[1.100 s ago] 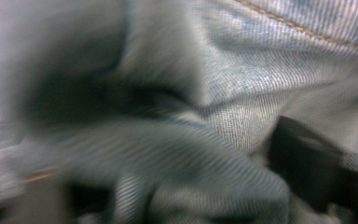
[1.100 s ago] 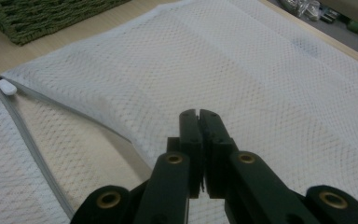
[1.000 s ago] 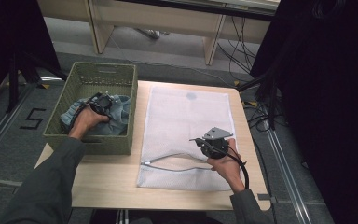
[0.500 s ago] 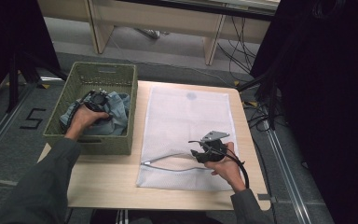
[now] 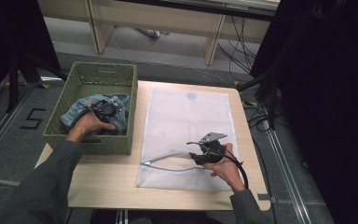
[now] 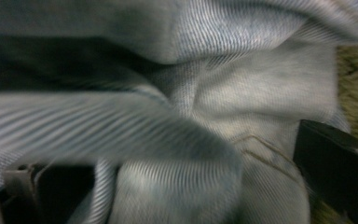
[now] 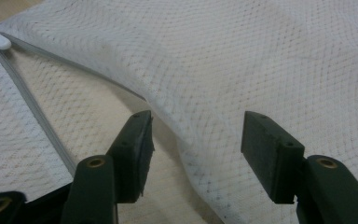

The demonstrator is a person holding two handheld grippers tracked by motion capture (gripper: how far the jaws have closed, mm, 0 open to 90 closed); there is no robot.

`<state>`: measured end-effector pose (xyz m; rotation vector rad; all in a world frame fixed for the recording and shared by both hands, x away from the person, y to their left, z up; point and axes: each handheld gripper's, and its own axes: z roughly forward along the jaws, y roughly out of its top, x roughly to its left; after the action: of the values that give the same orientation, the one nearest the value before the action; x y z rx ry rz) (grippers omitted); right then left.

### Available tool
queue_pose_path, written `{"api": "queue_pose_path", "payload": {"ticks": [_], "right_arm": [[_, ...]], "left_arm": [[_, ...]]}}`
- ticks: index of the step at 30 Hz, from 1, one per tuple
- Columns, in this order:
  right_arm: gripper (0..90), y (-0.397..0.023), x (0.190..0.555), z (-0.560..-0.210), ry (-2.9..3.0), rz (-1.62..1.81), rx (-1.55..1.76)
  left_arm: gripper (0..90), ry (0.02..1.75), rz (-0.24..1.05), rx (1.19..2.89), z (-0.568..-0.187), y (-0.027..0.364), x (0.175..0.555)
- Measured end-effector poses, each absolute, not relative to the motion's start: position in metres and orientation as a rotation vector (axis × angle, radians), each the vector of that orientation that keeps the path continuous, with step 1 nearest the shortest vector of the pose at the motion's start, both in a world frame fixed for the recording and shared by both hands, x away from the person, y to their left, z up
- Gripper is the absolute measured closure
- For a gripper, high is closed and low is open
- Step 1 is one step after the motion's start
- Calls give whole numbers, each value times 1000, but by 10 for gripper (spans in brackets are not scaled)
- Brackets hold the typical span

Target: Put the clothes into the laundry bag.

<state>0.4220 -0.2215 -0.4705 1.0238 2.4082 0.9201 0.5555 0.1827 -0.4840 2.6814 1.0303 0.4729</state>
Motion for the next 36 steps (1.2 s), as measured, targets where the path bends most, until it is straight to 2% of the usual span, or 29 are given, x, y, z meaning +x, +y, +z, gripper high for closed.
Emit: {"api": "queue_pose_path", "payload": {"ticks": [1, 2, 4, 5, 6, 8, 9, 15, 16, 18, 20, 23, 30, 36], "right_arm": [[431, -222, 422, -470, 2428, 895, 1021], [426, -221, 422, -472, 2410, 912, 1025], [414, -221, 423, -474, 2424, 899, 1007], [411, -220, 420, -473, 2453, 881, 1043], [405, -220, 423, -475, 2440, 880, 985], [401, -217, 422, -477, 2439, 888, 1003], [399, -216, 421, -476, 2465, 864, 1010], [404, -199, 427, -488, 2484, 790, 987], [438, -196, 430, -493, 2482, 775, 970], [619, -195, 434, -497, 2486, 706, 903], [761, -193, 436, -498, 2479, 720, 921], [873, -194, 441, -498, 2463, 690, 911], [899, -196, 441, -479, 2371, 772, 892], [899, -199, 438, -461, 2316, 851, 889]], "left_arm": [[1, 1051, 454, 2681, -483, 183, 556], [40, 1055, 440, 2671, -481, 184, 556], [190, 1093, 451, 2637, -475, 185, 555], [370, 1065, 527, 2646, -473, 188, 555], [454, 1066, 526, 2638, -471, 190, 556], [581, 1088, 545, 2615, -470, 194, 556], [609, 1089, 553, 2602, -469, 196, 556], [673, 1117, 607, 2495, -464, 201, 556], [680, 1118, 606, 2467, -461, 203, 556], [694, 1157, 560, 2377, -457, 210, 556], [709, 1165, 575, 2287, -455, 217, 555], [718, 1180, 576, 2189, -445, 224, 552], [728, 1172, 600, 2087, -418, 235, 541], [737, 1145, 612, 2065, -388, 240, 531]]}}
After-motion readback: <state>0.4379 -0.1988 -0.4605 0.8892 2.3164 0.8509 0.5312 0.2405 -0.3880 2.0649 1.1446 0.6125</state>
